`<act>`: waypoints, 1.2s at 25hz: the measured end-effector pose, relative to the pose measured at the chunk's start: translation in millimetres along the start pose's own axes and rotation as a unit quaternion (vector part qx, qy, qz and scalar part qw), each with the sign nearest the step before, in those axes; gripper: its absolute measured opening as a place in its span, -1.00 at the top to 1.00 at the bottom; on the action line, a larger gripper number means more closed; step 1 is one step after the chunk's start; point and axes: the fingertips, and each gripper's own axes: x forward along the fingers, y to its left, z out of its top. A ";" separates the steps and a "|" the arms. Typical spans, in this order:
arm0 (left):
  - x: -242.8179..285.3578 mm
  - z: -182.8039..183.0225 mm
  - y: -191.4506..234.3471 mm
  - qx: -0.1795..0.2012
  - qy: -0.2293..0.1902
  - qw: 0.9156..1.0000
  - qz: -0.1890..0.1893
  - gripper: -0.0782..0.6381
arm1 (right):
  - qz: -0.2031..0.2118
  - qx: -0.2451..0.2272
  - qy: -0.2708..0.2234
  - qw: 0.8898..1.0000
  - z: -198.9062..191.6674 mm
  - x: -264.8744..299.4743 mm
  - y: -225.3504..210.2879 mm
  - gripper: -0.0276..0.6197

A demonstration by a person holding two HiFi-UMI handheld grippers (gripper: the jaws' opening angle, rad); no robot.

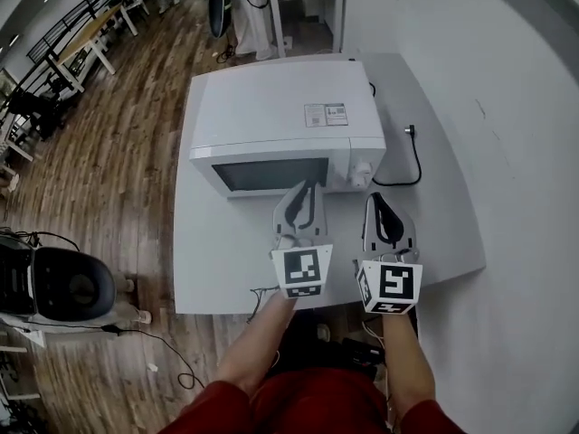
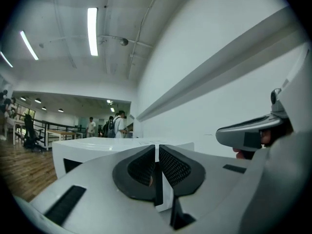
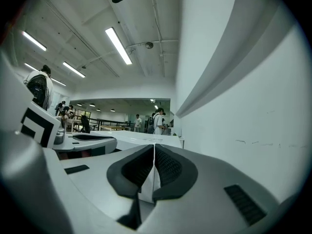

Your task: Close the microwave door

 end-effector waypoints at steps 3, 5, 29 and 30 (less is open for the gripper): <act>-31.1 18.1 14.0 0.010 0.000 1.000 0.021 0.70 | 0.015 0.002 0.001 1.000 10.4 -10.1 17.0 0.82; -52.7 27.8 23.1 0.015 0.002 0.999 0.034 0.70 | 0.027 0.005 0.001 1.000 15.3 -16.4 29.3 0.82; -148.4 123.9 128.5 0.010 -0.044 0.996 0.080 0.71 | 0.102 0.009 -0.069 0.992 124.1 -16.9 149.8 0.82; -149.3 124.7 129.3 0.009 -0.045 0.996 0.079 0.71 | 0.103 0.008 -0.070 0.992 125.2 -17.8 152.3 0.82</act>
